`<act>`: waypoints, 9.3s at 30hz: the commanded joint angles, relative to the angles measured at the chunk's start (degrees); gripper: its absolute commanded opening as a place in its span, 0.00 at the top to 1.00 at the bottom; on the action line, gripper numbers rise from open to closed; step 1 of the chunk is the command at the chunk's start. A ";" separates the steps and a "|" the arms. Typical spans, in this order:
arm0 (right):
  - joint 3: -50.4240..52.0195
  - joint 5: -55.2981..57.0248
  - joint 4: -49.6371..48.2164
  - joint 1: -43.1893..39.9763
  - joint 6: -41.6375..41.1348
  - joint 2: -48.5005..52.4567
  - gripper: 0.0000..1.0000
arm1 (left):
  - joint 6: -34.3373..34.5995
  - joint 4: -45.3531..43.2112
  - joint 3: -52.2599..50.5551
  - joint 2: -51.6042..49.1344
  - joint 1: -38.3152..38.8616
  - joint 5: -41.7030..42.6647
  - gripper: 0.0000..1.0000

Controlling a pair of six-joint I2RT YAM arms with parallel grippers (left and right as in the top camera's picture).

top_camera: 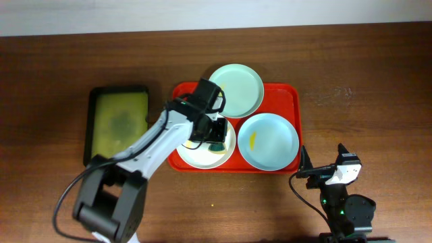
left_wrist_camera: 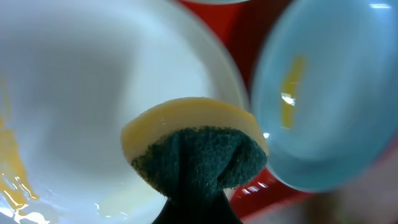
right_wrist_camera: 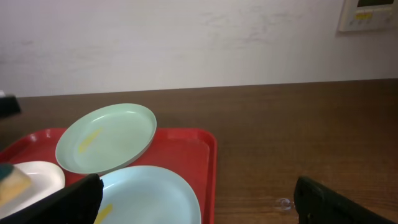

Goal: Clean dirty plates on tray and stack at the side

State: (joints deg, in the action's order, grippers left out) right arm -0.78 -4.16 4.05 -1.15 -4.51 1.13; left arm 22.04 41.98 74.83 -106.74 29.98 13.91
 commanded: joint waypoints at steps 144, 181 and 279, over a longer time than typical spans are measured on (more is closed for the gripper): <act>-84.17 -11.85 41.97 25.18 -4.96 122.16 0.96 | -4.17 8.63 4.68 -9.09 -5.73 1.11 0.52; -84.17 -11.85 41.92 25.18 -4.96 122.16 0.96 | 5.55 6.47 6.05 -10.69 -7.37 -4.28 1.00; -86.88 -21.11 41.11 21.88 -8.22 98.97 0.96 | -1.38 22.64 5.46 14.23 -30.62 -6.43 1.00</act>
State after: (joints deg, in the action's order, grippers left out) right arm -87.15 -13.82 43.40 24.49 -11.05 100.14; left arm 21.82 64.55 79.42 -93.38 -0.40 7.94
